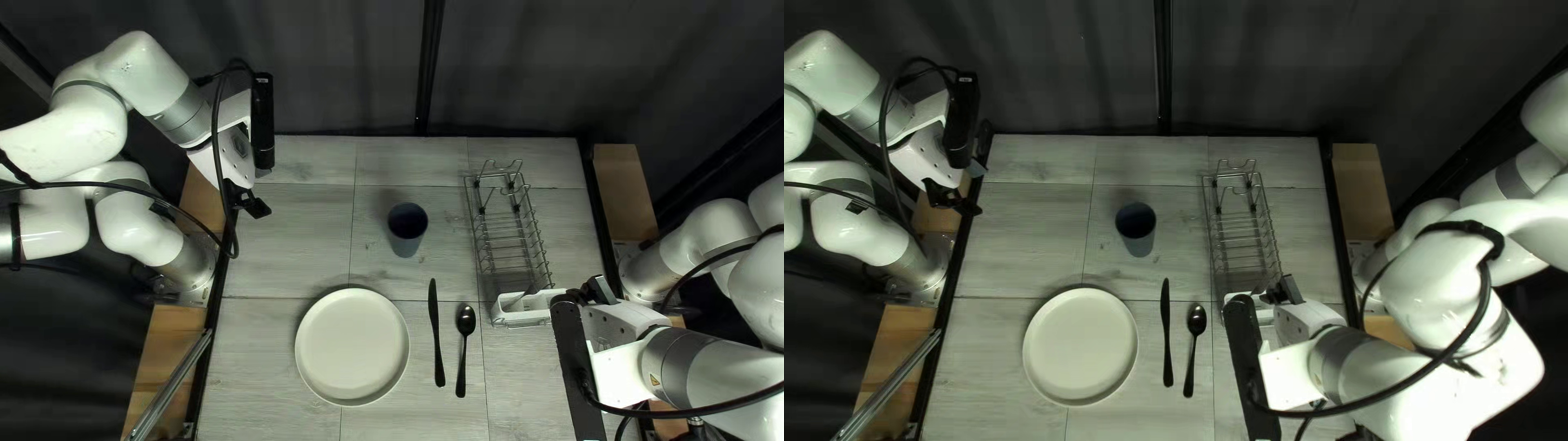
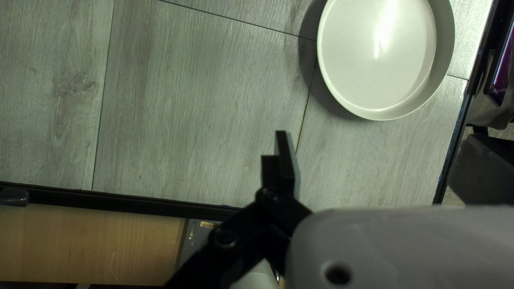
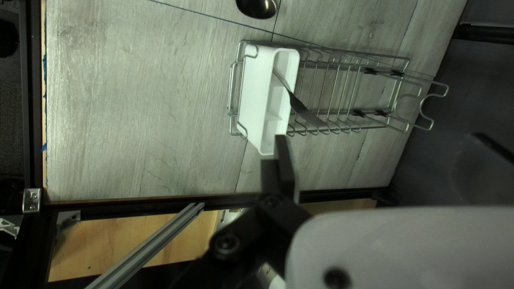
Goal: Pick up and place plate onto table. Place down one fork to the left of the plate. Place spoon and knife to the right of the plate. Place cup above the knife and spoon
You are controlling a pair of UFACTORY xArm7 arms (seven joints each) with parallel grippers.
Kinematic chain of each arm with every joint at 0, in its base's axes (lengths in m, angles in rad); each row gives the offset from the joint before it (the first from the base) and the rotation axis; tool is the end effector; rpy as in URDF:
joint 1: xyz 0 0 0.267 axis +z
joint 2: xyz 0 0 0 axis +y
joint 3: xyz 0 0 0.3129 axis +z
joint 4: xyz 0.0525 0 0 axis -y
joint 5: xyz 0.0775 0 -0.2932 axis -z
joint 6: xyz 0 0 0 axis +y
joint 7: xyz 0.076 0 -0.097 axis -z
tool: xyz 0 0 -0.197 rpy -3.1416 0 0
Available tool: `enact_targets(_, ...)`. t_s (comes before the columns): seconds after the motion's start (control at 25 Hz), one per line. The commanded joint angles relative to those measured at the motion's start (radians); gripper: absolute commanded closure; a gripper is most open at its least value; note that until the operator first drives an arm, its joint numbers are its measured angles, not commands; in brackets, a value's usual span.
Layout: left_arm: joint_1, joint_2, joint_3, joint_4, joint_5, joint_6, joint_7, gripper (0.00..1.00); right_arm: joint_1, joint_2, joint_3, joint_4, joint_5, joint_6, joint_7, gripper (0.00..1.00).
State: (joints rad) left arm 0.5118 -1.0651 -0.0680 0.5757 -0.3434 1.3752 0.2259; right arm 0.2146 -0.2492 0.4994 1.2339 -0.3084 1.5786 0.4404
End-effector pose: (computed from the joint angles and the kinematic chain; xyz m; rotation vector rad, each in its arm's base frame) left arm 0.2107 0.0026 0.3088 2.8958 0.3890 0.5093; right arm 0.2991 0.1474 0.3492 2.6853 0.3650 0.1722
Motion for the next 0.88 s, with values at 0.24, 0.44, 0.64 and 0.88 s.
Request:
enact_targets(0.24,0.000,0.000,0.000,0.000,0.000,0.000,0.000,0.00,0.000,0.000,0.000,0.000,0.000,0.000,0.000,0.00)
enact_targets(0.44,0.000,0.000,0.000,0.000,0.000,0.000,0.000,0.00,-0.002,0.000,-0.006,-0.022,-0.019,-0.015,-0.027,0.00)
enact_targets(0.64,0.000,0.000,0.000,0.000,0.000,0.000,0.000,0.00,-0.033,-0.112,-0.152,-0.192,0.054,-0.129,-0.232,0.00)
enact_targets(0.88,0.000,0.000,0.000,0.000,0.000,0.000,0.000,0.00,-0.041,-0.202,-0.321,-0.373,0.212,-0.217,-0.447,0.00)
